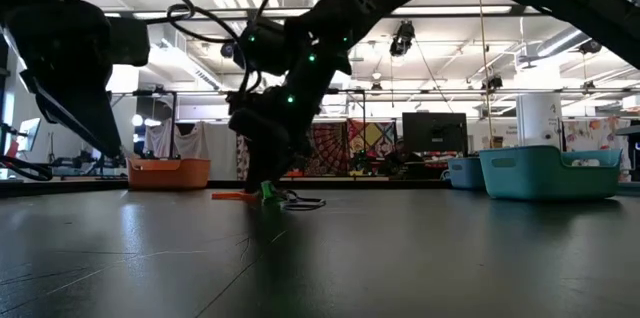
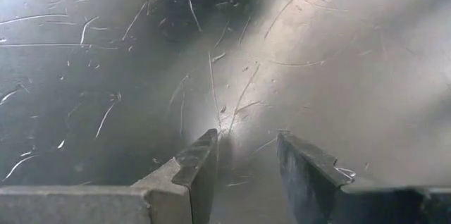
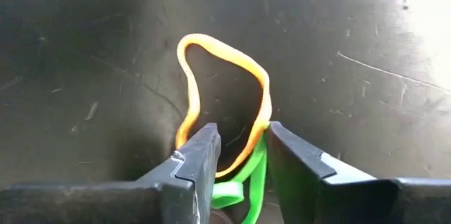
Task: Sort rubber bands into baskets
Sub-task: Put the orange rubber band into the green bin
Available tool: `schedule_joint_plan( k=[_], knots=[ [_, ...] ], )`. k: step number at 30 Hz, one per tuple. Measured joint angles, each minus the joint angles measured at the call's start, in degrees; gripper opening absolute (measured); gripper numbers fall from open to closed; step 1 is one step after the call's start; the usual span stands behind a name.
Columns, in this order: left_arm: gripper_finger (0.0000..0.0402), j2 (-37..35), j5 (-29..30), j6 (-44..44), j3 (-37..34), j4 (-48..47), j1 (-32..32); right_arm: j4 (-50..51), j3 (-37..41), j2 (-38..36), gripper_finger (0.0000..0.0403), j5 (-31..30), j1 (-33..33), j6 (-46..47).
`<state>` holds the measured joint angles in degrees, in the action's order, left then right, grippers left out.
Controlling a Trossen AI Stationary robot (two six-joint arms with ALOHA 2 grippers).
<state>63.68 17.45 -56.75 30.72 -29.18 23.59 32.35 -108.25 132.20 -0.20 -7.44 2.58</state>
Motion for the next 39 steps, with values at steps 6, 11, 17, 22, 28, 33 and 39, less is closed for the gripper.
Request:
schedule_joint_plan(
  k=[6,11,17,22,28,33,39],
  knots=[
    [0.0131,0.0,0.74,-0.81,0.0,0.1,0.0,-0.2,-0.02,0.11,0.0114,-1.45,-0.04,-2.13],
    [0.0131,0.0,3.56,-0.81,0.0,0.13,-0.01,-0.94,-0.02,0.58,0.0088,-1.61,-0.8,-2.66],
    [0.0131,0.0,5.68,-0.81,0.0,0.3,-0.02,-2.17,0.0,0.48,0.002,-2.34,-1.27,0.94],
    [0.0131,0.0,6.12,-0.81,0.0,0.65,-0.02,-1.56,0.07,-1.99,0.0012,-3.05,-1.2,0.56],
    [0.0131,0.0,6.14,-0.96,-0.04,0.82,-0.02,4.63,-0.02,-9.66,0.001,-2.83,-0.84,2.92],
    [0.0131,0.0,6.5,-0.96,-0.07,1.02,-0.02,13.65,-0.02,-17.63,0.0009,-2.78,1.05,5.35],
    [0.0131,-0.02,10.62,-0.77,-0.11,2.68,0.0,27.81,2.87,-27.78,0.0009,-2.82,4.69,14.21]
  ],
)
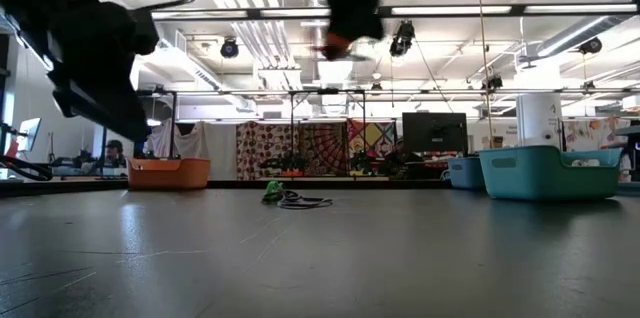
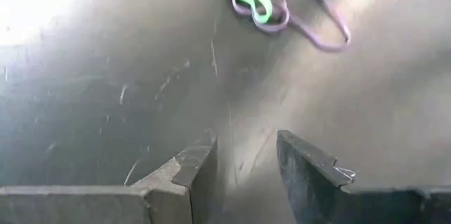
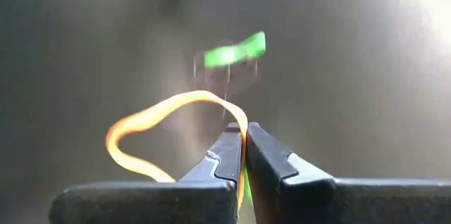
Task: Sort rubber bands into baskets
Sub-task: Put the orange rubber band into the green bin
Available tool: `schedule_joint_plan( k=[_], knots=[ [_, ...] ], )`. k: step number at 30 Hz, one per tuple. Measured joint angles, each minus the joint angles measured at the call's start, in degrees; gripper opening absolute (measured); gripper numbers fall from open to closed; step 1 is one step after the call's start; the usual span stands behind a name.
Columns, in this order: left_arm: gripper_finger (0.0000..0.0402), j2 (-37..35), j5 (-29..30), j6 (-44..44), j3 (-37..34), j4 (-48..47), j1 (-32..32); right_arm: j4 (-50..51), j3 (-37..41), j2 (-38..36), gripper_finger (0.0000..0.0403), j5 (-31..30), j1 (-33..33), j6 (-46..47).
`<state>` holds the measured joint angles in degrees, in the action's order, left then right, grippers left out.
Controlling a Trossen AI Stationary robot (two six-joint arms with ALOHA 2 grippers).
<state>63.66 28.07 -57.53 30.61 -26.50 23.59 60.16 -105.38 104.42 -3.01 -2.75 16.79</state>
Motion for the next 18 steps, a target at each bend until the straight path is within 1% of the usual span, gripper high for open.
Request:
schedule_joint_plan(
  k=[3,6,8,13,16,18],
  knots=[
    [0.0131,0.0,3.27,0.21,0.0,1.56,-0.02,5.04,4.29,-5.33,0.0009,-0.22,1.84,7.09],
    [0.0131,0.0,6.3,1.72,0.0,3.08,-0.05,9.17,10.22,-10.67,0.0009,-3.55,4.08,16.04],
    [0.0131,0.0,8.18,3.23,0.0,4.02,-0.07,10.15,15.49,-14.11,0.0009,-4.56,5.45,22.96],
    [0.0131,0.0,11.71,5.28,0.0,4.67,-0.13,6.91,29.84,-21.45,0.0009,-3.19,9.75,44.57],
    [0.0131,0.0,11.98,6.12,0.0,4.69,-0.3,0.73,38.01,-23.5,0.0009,1.79,13.6,56.76],
    [0.0131,0.0,12.0,6.18,0.0,4.7,-0.37,-4.67,42.67,-23.65,0.0009,4.63,16.48,61.78]
  ],
)
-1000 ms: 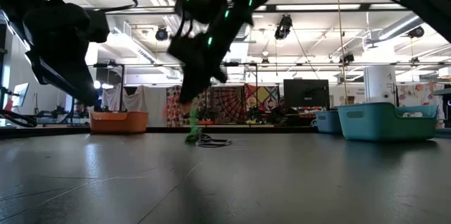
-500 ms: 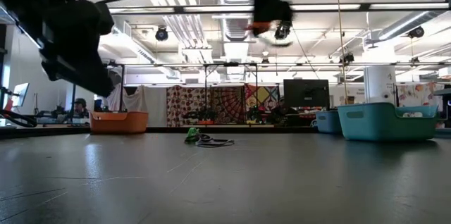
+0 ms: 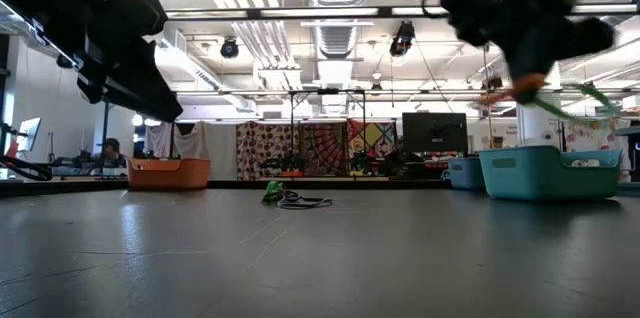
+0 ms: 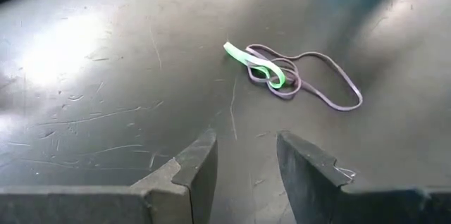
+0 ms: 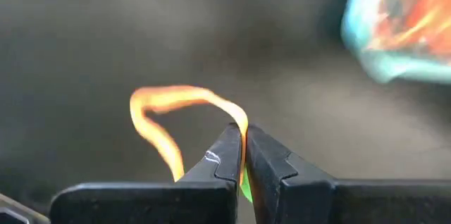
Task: Sort rubber bands into baskets
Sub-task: Put the orange rubber band into the green bin
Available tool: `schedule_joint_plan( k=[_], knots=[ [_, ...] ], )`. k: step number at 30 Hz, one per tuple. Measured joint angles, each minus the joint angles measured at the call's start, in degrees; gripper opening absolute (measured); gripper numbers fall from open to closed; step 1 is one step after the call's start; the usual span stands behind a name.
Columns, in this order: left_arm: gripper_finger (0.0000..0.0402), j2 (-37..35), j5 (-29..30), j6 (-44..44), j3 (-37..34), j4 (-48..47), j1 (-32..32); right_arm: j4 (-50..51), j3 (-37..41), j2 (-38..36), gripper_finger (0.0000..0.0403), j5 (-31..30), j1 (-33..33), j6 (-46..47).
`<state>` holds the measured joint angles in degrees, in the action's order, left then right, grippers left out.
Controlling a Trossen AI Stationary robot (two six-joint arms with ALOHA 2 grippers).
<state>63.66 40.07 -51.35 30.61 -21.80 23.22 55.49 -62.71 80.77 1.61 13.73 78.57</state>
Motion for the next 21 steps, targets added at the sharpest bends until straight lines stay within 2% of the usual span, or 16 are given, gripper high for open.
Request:
schedule_joint_plan(
  k=[5,10,14,17,21],
  knots=[
    [0.0131,0.0,-0.02,-0.12,0.0,-0.02,-0.02,-9.97,8.08,2.11,0.0009,1.39,6.62,6.09],
    [0.0131,0.0,-0.04,-0.11,0.0,0.02,-0.09,-9.38,10.31,2.75,0.0009,1.43,10.05,13.92],
    [0.0131,0.0,-0.02,0.26,0.0,0.02,-0.11,-7.77,12.57,2.75,0.0012,1.62,11.44,16.33],
    [0.0131,0.0,-0.02,0.26,0.0,0.02,-0.11,-7.99,14.74,2.75,0.0024,3.1,11.68,18.15],
    [0.0131,0.0,-0.02,0.26,0.0,0.04,-0.11,-8.5,16.86,2.75,0.005,1.44,11.37,19.59]
  ],
)
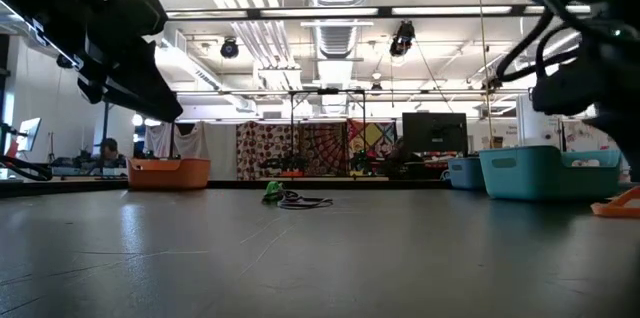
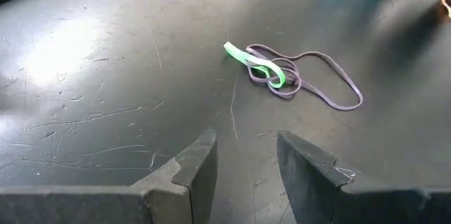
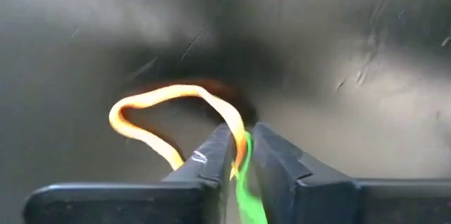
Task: Sort rubber bands into baskets
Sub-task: Put the orange rubber band into the green bin
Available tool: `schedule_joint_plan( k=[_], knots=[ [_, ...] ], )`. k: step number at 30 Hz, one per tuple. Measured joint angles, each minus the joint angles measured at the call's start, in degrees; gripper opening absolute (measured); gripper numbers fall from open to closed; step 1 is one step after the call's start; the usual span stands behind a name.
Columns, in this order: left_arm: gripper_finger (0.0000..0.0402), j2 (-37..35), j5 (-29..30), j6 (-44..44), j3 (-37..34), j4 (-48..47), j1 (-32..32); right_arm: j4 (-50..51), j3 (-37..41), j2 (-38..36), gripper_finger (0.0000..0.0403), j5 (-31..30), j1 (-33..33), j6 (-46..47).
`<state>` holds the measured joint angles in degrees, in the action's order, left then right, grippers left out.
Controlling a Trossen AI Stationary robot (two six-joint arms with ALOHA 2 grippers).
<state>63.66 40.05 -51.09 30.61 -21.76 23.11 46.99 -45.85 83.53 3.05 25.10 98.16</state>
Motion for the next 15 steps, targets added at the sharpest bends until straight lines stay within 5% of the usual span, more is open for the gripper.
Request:
schedule_joint_plan(
  k=[7,15],
  knots=[
    [0.0131,0.0,0.02,0.0,0.0,0.13,0.0,-1.5,1.89,0.23,0.0082,-3.7,-1.4,-1.25],
    [0.0131,0.0,0.04,0.0,0.0,0.32,-0.04,-2.43,2.22,0.24,0.0057,-5.62,-2.49,-5.75]
  ],
)
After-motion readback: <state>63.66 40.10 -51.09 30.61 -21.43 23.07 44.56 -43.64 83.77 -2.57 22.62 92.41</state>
